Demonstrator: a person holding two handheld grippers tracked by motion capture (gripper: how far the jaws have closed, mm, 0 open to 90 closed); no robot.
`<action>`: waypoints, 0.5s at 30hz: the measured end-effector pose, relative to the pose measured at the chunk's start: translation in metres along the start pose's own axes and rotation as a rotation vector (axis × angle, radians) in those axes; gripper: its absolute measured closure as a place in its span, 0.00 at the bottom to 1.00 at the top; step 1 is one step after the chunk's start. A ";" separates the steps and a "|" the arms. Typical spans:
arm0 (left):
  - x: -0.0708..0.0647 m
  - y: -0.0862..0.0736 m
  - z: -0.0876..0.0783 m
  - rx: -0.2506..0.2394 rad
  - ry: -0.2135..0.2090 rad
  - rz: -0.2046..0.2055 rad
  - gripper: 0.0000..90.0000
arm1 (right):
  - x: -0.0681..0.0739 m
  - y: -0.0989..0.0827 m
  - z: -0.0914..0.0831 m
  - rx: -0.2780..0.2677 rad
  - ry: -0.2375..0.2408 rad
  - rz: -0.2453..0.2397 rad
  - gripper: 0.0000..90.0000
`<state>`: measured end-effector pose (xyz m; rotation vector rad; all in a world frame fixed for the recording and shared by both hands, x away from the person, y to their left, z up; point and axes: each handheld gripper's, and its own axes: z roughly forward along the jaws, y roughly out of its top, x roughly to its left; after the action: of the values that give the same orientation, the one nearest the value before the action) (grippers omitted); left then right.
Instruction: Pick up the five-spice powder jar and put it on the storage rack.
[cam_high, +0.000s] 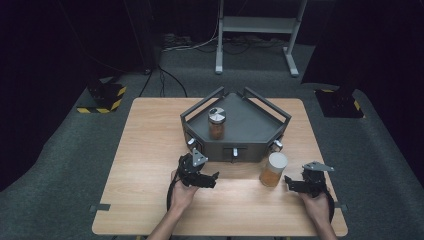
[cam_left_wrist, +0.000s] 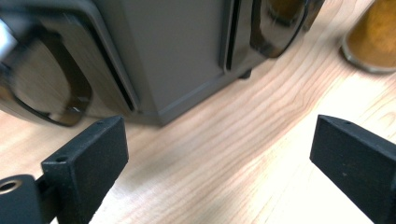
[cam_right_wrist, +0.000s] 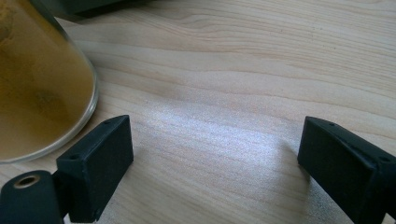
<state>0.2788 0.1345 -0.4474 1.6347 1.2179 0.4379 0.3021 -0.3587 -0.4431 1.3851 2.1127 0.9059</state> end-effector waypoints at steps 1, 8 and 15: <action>0.001 -0.002 0.002 0.009 0.001 -0.001 0.05 | 0.000 0.000 0.000 0.000 0.000 0.000 0.11; 0.002 -0.016 0.014 0.039 0.014 -0.013 0.05 | 0.000 0.000 0.000 0.000 -0.001 0.000 0.11; -0.002 -0.021 0.025 0.058 0.029 0.010 0.05 | 0.000 0.000 0.000 0.000 -0.001 0.000 0.11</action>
<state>0.2865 0.1205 -0.4754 1.6889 1.2552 0.4375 0.3022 -0.3584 -0.4431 1.3857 2.1122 0.9049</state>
